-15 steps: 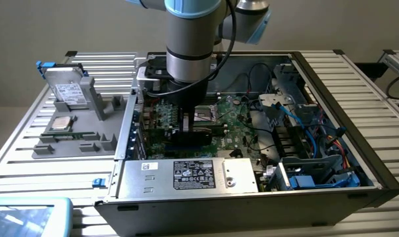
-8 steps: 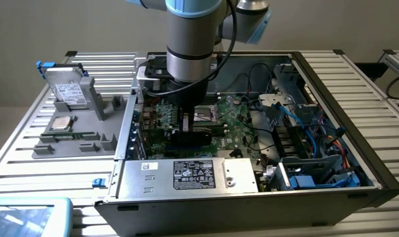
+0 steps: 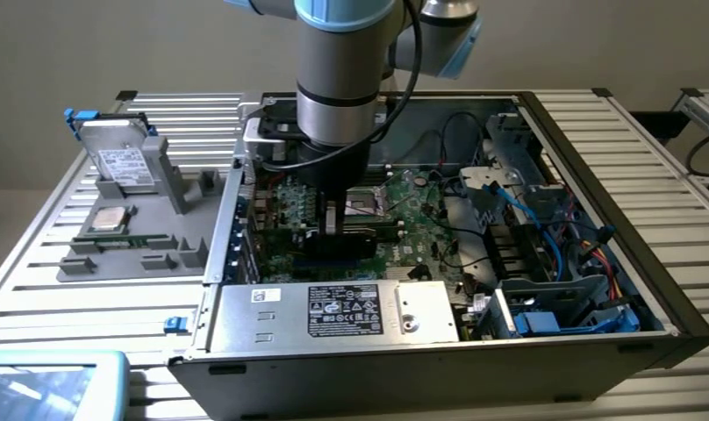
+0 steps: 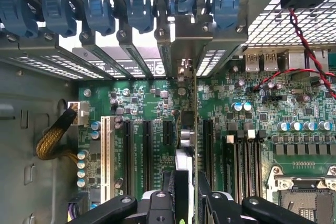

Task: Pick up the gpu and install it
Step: 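Insert the gpu into the slot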

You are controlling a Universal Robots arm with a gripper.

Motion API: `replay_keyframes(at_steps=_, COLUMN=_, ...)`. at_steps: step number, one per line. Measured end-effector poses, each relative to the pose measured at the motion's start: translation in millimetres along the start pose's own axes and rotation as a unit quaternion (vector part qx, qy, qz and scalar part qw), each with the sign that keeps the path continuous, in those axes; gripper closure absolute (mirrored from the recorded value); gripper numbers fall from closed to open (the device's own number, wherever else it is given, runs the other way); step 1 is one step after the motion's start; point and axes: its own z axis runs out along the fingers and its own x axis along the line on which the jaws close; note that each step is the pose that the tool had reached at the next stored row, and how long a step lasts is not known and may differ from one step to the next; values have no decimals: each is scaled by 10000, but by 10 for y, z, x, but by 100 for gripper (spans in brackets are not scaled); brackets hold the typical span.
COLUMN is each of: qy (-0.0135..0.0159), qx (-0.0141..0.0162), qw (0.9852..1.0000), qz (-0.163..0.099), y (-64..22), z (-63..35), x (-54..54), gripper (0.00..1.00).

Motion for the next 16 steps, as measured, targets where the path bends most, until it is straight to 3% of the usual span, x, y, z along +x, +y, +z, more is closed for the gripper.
replay_keyframes(at_steps=16, qy=7, qx=2, qw=10000, qz=-39, y=0, z=-2, x=14, gripper=72)
